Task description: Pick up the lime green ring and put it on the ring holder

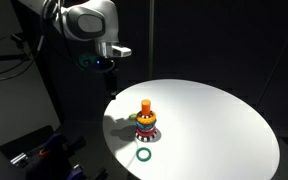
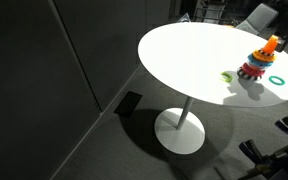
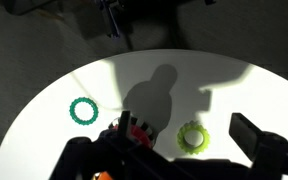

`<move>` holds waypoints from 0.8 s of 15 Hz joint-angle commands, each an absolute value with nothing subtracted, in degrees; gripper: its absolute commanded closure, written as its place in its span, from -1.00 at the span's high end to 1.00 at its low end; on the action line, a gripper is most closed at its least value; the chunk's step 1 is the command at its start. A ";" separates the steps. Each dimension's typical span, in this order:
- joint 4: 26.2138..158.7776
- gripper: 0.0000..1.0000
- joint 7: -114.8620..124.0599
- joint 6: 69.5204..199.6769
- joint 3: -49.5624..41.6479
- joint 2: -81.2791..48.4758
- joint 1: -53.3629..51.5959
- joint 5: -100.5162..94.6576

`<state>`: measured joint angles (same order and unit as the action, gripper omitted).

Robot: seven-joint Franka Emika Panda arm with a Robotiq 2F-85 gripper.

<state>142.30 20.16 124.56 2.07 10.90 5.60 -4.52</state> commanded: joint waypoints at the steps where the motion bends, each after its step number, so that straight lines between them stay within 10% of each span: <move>1: 136.35 1.00 23.16 126.16 1.78 3.25 5.05 -7.17; 12: 125.44 1.00 24.55 130.11 -1.20 -9.91 2.02 -5.54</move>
